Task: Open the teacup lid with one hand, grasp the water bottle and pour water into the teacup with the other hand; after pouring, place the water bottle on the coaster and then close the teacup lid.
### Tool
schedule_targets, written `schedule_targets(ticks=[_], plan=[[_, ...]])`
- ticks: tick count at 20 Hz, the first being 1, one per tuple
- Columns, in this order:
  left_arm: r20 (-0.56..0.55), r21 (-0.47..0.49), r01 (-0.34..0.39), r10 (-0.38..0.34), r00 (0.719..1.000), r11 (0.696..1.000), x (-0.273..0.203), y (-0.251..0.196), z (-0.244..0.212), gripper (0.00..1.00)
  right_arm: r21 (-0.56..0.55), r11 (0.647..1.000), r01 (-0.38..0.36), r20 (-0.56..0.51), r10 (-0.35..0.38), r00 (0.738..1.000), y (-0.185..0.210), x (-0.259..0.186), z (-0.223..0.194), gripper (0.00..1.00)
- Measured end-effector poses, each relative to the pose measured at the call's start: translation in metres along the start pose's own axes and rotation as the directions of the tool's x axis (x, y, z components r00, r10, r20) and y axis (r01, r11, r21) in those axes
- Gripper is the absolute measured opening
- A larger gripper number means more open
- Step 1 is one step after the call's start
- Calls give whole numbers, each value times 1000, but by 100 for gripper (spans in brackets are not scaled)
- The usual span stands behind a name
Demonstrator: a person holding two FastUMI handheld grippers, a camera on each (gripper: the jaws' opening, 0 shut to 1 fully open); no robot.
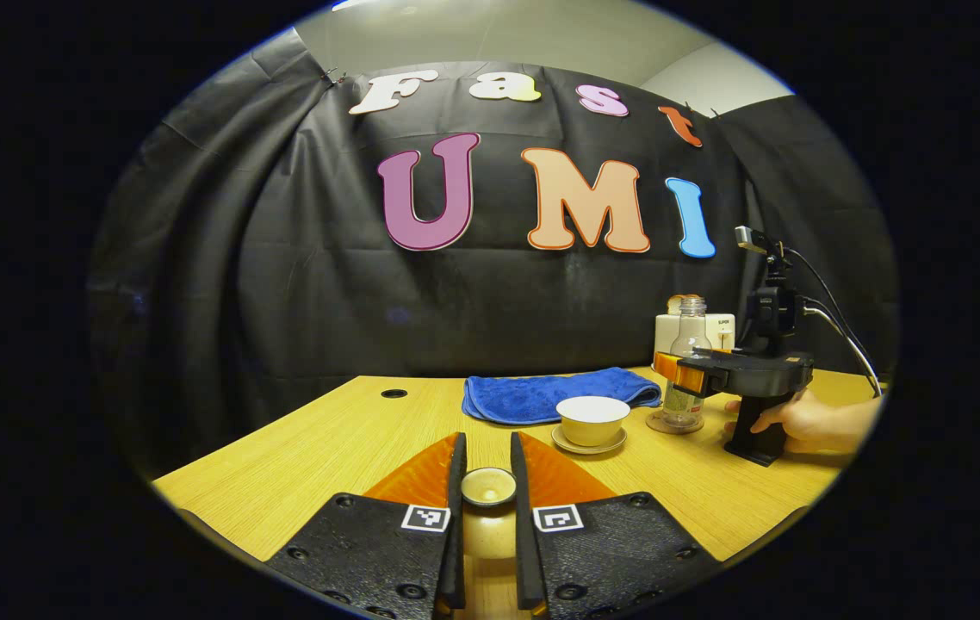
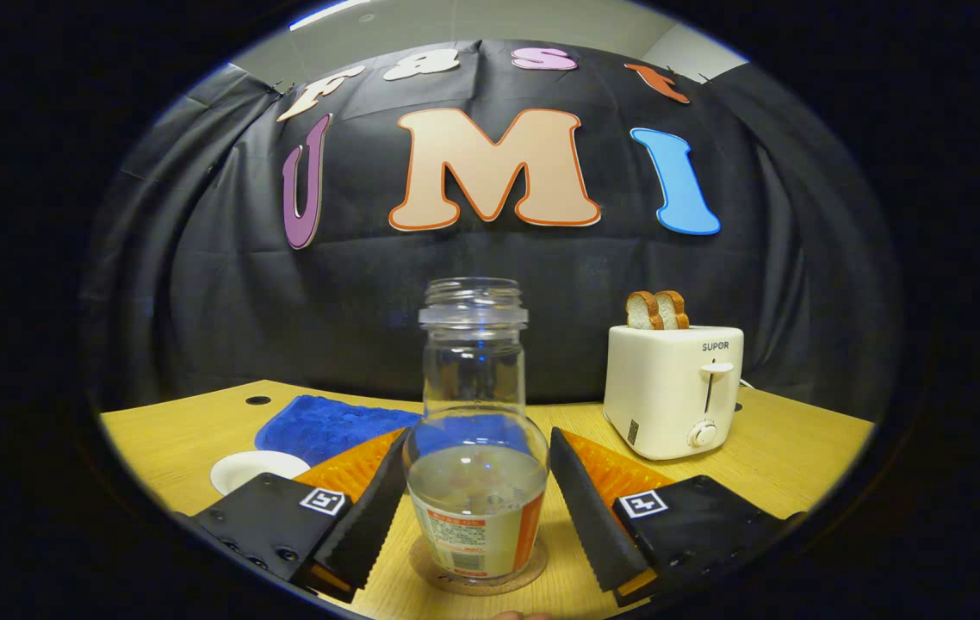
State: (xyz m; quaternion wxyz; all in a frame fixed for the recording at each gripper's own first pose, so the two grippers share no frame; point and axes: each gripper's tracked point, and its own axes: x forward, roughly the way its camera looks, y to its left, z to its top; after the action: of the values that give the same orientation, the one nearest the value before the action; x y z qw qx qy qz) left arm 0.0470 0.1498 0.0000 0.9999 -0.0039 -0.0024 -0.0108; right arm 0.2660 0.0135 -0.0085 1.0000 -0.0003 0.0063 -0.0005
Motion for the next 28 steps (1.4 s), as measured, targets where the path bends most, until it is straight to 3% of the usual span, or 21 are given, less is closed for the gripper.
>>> schedule_targets(ticks=[14,24,28], plan=[[0,-2,6,-6,1000,1000,6,-9,1,20,1,1000,2,4,-2,1000,-1,-46,0,98],[-7,-3,47,-48,999,999,55,-57,-2,20,3,1000,-23,16,23,1000,-21,-105,4,98],[-7,-1,100,-100,995,995,82,-80,-1,20,4,1000,-27,18,27,999,-37,-129,3,98]])
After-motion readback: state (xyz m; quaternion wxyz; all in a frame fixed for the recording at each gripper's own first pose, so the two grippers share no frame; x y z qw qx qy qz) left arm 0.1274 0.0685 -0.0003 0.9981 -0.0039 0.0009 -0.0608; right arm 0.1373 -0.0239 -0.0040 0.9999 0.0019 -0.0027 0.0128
